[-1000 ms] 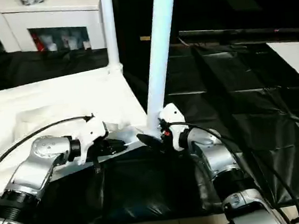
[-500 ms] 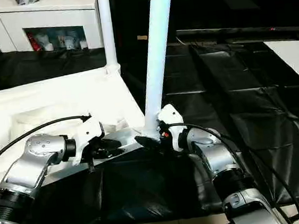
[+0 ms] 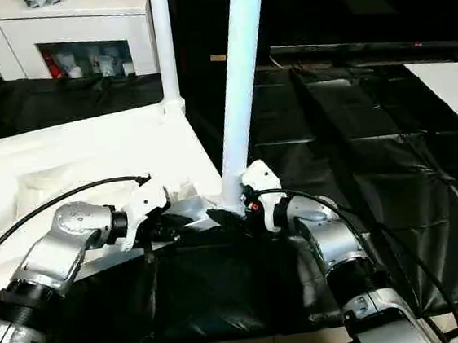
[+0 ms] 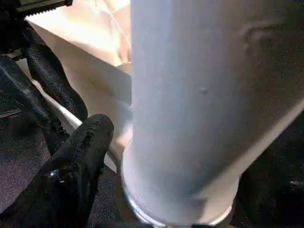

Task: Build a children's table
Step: Rotate leg to tighten

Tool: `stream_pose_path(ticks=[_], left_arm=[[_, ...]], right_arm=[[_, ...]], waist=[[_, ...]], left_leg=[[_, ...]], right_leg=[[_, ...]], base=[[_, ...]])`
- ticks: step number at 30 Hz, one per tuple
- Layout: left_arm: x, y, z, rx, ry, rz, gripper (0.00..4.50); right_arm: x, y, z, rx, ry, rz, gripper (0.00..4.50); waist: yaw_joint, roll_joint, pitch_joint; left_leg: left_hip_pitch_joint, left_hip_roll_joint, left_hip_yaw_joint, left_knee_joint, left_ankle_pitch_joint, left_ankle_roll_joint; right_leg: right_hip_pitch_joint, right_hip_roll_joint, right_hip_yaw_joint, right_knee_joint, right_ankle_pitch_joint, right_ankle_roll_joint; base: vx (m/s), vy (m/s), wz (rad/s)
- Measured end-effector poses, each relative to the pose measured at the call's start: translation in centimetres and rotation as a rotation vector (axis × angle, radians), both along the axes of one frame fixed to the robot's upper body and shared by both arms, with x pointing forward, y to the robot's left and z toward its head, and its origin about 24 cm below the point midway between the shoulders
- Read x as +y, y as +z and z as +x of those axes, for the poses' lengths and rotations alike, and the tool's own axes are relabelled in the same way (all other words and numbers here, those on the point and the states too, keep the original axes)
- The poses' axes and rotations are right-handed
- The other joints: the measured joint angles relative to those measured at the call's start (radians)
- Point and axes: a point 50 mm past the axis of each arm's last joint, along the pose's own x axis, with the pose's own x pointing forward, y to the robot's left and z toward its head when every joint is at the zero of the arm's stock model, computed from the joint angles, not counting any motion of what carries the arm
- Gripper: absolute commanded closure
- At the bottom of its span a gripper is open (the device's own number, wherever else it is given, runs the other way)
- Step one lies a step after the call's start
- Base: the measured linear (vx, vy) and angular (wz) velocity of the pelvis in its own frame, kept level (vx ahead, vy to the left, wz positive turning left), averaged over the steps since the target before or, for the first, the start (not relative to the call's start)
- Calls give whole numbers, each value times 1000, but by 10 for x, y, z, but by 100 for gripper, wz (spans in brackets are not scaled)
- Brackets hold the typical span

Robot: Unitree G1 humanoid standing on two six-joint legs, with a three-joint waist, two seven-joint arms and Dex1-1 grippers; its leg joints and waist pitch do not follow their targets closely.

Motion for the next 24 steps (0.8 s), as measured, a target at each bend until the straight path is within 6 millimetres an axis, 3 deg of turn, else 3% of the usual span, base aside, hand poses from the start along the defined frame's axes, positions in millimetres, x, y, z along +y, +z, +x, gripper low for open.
stream_pose_path(ticks=[10,23,24], left_arm=[[9,-1,-3,14,-22,2,444],[19,0,-23,81,-156,-13,444],[20,0,-23,83,-160,-12,449]], right_arm=[[-2,1,-2,-3,51,-13,61],[-16,9,-21,31,338,-63,61],[-16,9,-22,37,347,-61,77]], waist=[[4,1,0],[15,1,1],[16,1,1]], left_leg=[[1,0,0,1,0,0],[0,0,0,1,0,0],[0,0,0,1,0,0]], right_leg=[[1,-1,0,1,1,-1],[1,-1,-1,0,1,-1],[1,-1,-1,0,1,-1]], base=[[0,0,0],[0,0,0],[0,0,0]])
